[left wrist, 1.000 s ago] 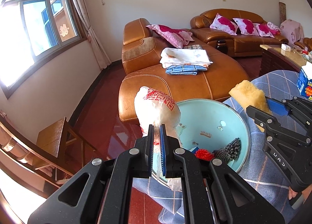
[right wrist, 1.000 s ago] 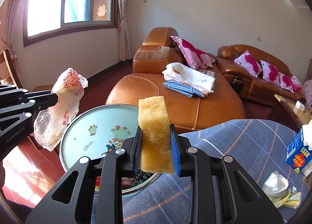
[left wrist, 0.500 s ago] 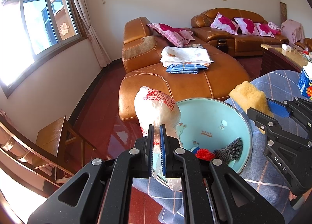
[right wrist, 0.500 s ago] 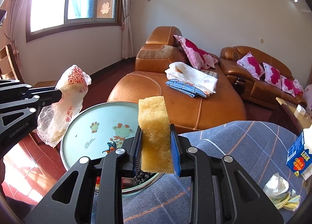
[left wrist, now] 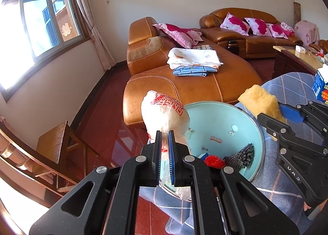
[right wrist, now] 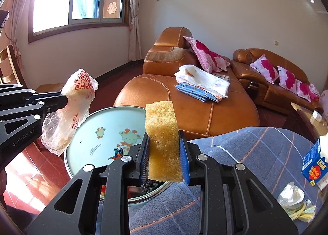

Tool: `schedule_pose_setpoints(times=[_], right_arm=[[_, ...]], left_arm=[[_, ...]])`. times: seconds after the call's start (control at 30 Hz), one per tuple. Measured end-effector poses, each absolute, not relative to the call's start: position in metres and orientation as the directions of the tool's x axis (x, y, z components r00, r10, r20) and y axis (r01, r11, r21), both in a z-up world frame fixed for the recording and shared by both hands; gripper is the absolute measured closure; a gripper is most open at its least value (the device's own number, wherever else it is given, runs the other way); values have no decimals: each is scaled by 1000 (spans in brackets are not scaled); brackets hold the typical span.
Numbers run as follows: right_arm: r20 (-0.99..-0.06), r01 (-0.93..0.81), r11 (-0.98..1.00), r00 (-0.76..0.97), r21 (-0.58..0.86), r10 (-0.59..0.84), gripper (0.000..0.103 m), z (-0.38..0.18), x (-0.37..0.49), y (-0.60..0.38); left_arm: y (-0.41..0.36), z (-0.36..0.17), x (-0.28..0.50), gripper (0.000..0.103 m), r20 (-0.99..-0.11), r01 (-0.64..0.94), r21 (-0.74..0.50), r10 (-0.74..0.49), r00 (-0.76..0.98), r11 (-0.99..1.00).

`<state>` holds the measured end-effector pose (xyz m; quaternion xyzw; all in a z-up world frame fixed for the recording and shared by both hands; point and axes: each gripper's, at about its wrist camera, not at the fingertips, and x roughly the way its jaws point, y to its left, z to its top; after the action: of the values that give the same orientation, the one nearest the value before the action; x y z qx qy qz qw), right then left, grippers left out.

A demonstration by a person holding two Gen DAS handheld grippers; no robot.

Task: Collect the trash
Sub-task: 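Open both tools above the bin to drop the bag and sponge, then move both open tools back over the trash on the table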

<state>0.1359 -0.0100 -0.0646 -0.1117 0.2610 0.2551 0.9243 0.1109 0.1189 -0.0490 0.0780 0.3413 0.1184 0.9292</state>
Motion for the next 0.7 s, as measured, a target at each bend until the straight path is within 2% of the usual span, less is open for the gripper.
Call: schedule_pose_setpoints(times=[0.03,0.1,0.13,0.2,0.7], right_arm=[[-541,-532,843,731,-71,416,75,-64,136,-10],[-544,-535,841,729,-73,417,74,-65,136,-9],[-544,-534,842,730,-75,414,66,-64,136,-9],[-541,-534,842,731,-73,416,62,-64,136,-9],[-532,-517,853,744,-74,405,57,-62,137,-13]], left_arm=[[118,-49,111,91,-616,-163,222,268,740,961],[119,-49,111,68,-617,-168,214,266,741,962],[118,-49,111,68,-617,-163,213,262,742,963],[117,-50,110,68,-620,-160,209,257,741,965],[120,-52,113,68,-631,-160,200,252,734,967]])
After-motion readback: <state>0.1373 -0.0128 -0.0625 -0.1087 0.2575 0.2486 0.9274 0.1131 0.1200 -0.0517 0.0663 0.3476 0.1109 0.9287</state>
